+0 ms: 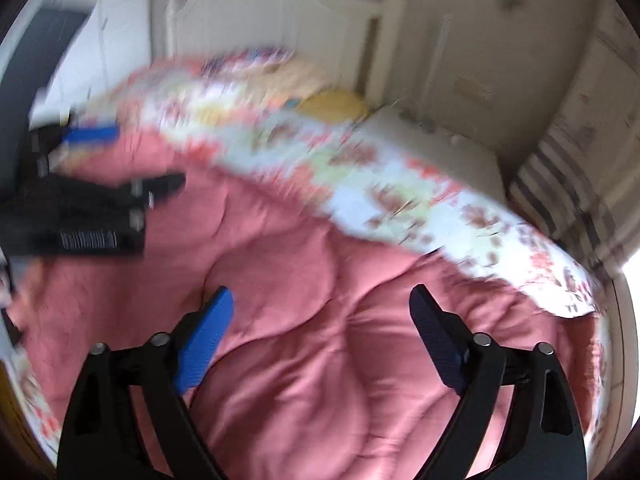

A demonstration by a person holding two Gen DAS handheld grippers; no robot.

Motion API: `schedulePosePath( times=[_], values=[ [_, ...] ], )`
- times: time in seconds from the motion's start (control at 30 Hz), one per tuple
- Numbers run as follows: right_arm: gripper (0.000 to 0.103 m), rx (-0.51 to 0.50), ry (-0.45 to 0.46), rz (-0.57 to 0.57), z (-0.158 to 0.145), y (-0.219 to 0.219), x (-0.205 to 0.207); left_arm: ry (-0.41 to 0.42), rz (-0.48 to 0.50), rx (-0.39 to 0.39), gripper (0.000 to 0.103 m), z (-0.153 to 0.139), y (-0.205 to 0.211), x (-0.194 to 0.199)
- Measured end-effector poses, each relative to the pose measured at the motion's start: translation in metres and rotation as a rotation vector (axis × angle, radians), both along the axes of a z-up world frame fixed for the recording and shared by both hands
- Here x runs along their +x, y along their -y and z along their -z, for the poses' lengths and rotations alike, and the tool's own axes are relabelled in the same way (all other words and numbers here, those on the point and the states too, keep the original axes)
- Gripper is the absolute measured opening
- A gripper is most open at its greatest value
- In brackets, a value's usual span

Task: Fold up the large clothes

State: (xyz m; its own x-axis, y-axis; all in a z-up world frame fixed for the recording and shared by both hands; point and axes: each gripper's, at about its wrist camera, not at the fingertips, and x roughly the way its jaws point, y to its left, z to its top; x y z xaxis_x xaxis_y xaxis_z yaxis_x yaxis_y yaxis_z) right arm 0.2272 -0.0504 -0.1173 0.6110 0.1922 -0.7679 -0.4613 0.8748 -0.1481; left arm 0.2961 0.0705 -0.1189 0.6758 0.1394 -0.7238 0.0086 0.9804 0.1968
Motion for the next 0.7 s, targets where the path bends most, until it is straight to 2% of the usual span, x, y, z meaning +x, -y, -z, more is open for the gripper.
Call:
schedulePosePath(
  times=[0.03, 0.07, 0.13, 0.23, 0.3, 0.37, 0.5, 0.53, 0.6, 0.63, 0.7],
  values=[
    [0.088, -0.035, -0.005, -0.007, 0.015, -0.005, 0.0, -0.02, -0.015, 0.01, 0.101, 0.01, -0.005, 0.002],
    [0.088, -0.007, 0.011, -0.004, 0.022, -0.003, 0.0, -0.037, -0.021, 0.006, 0.101, 0.02, -0.011, 0.003],
    [0.089, 0.054, -0.034, 0.017, 0.019, 0.006, 0.004, -0.036, -0.015, -0.064, 0.101, 0.029, -0.023, 0.002],
    [0.089, 0.062, -0.021, 0.033, 0.005, 0.021, 0.005, -0.039, -0.009, -0.05, 0.101, 0.029, -0.023, 0.003],
    [0.089, 0.045, 0.038, 0.095, -0.01, 0.047, 0.006, -0.033, -0.008, -0.048, 0.101, 0.03, -0.024, 0.003],
    [0.089, 0.049, 0.052, 0.177, -0.015, 0.082, 0.014, -0.03, -0.008, -0.06, 0.101, 0.031, -0.024, 0.004],
    [0.089, 0.005, 0.015, 0.38, 0.001, 0.155, 0.034, -0.029, -0.004, -0.07, 0.101, 0.031, -0.023, 0.003],
    [0.089, 0.05, -0.015, 0.405, 0.011, 0.175, 0.037, -0.029, -0.001, -0.073, 0.101, 0.031, -0.022, 0.003],
    [0.089, 0.175, -0.061, 0.431, 0.02, 0.193, 0.038, -0.027, 0.001, -0.065, 0.101, 0.032, -0.021, 0.003],
    [0.089, 0.175, -0.053, 0.434, 0.021, 0.193, 0.038, -0.026, 0.0, -0.061, 0.101, 0.032, -0.02, 0.003],
    [0.089, 0.106, -0.012, 0.432, 0.021, 0.181, 0.035, -0.024, -0.001, -0.062, 0.101, 0.032, -0.021, 0.002]
  ],
)
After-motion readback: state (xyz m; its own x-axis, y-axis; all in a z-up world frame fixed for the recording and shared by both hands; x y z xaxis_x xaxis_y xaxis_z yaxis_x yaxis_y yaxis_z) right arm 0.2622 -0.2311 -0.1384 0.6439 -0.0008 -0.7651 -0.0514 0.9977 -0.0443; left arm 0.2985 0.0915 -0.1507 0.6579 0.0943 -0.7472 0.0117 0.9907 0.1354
